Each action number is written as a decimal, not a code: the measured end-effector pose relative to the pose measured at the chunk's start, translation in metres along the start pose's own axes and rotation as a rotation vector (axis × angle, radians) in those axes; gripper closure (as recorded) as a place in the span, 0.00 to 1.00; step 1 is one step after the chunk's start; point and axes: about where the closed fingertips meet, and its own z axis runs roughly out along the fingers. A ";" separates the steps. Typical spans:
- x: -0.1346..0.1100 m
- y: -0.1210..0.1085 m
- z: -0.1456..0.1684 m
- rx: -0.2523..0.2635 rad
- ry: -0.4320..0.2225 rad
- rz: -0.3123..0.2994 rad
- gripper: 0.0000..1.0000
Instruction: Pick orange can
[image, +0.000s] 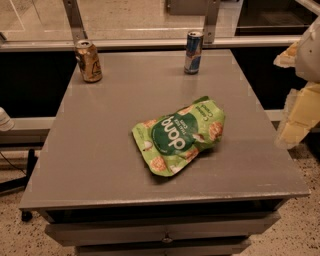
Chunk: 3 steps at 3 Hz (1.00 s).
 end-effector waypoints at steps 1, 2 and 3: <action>0.000 0.000 0.000 0.000 0.000 0.000 0.00; -0.007 -0.002 0.003 0.005 -0.024 -0.004 0.00; -0.036 -0.017 0.026 0.007 -0.119 -0.003 0.00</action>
Offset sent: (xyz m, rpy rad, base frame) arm 0.0107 0.0139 -0.0088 0.0469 -0.0046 0.0209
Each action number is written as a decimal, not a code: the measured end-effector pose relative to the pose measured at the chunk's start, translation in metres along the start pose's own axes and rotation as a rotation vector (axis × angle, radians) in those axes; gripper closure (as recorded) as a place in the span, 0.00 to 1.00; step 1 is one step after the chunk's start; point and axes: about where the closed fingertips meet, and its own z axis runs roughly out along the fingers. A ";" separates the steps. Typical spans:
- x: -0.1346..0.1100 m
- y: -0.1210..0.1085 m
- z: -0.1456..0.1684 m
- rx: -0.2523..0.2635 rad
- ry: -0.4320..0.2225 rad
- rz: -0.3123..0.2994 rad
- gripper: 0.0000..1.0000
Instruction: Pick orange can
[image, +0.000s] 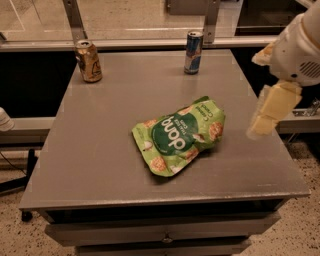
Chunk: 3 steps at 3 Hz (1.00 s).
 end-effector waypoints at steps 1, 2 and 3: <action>-0.043 -0.030 0.036 -0.009 -0.135 0.025 0.00; -0.091 -0.056 0.067 -0.019 -0.268 0.059 0.00; -0.140 -0.068 0.095 -0.023 -0.415 0.122 0.00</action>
Offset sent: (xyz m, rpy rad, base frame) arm 0.1509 0.1415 -0.0230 0.4610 -0.0673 0.0194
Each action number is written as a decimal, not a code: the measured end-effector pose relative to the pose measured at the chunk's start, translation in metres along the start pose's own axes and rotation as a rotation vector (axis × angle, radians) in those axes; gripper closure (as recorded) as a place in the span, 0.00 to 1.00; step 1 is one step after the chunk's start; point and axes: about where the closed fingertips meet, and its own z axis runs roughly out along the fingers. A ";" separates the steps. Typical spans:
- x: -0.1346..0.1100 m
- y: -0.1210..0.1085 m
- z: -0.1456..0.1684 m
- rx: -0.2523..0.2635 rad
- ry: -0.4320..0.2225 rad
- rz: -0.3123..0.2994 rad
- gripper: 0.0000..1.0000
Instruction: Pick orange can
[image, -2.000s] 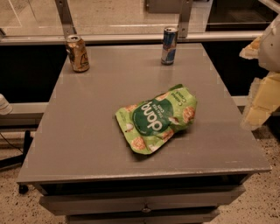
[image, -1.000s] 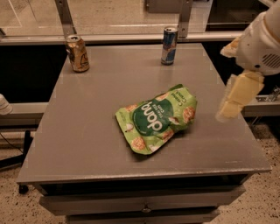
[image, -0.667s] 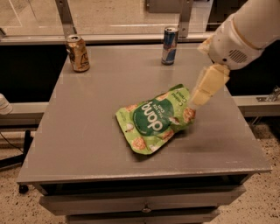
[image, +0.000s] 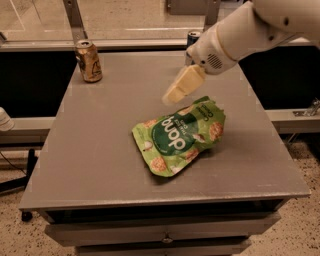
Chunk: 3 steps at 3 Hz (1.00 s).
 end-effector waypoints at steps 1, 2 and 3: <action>-0.009 -0.009 -0.001 0.038 -0.029 -0.004 0.00; -0.009 -0.009 -0.001 0.038 -0.029 -0.004 0.00; -0.025 -0.011 0.021 0.033 -0.111 0.015 0.00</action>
Offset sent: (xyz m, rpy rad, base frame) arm 0.0093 0.0028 0.0081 0.0194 -0.0393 -0.0187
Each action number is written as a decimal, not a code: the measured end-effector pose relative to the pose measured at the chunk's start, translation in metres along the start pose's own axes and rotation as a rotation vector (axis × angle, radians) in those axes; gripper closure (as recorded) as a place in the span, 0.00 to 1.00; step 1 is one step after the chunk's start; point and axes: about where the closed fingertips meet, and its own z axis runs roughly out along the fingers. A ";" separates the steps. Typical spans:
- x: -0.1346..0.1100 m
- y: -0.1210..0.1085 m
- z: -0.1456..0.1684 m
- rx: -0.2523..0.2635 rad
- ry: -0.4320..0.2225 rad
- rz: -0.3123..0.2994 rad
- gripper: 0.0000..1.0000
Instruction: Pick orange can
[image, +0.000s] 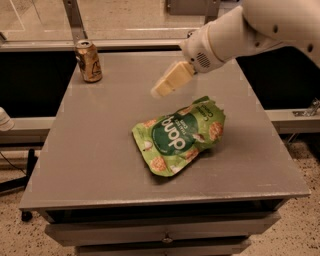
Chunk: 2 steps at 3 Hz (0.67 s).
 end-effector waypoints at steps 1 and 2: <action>-0.033 -0.010 0.051 -0.014 -0.153 0.034 0.00; -0.067 -0.017 0.108 -0.035 -0.293 0.055 0.00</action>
Offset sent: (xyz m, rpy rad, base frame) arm 0.1091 0.1655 -0.0211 0.4497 -0.0895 0.0723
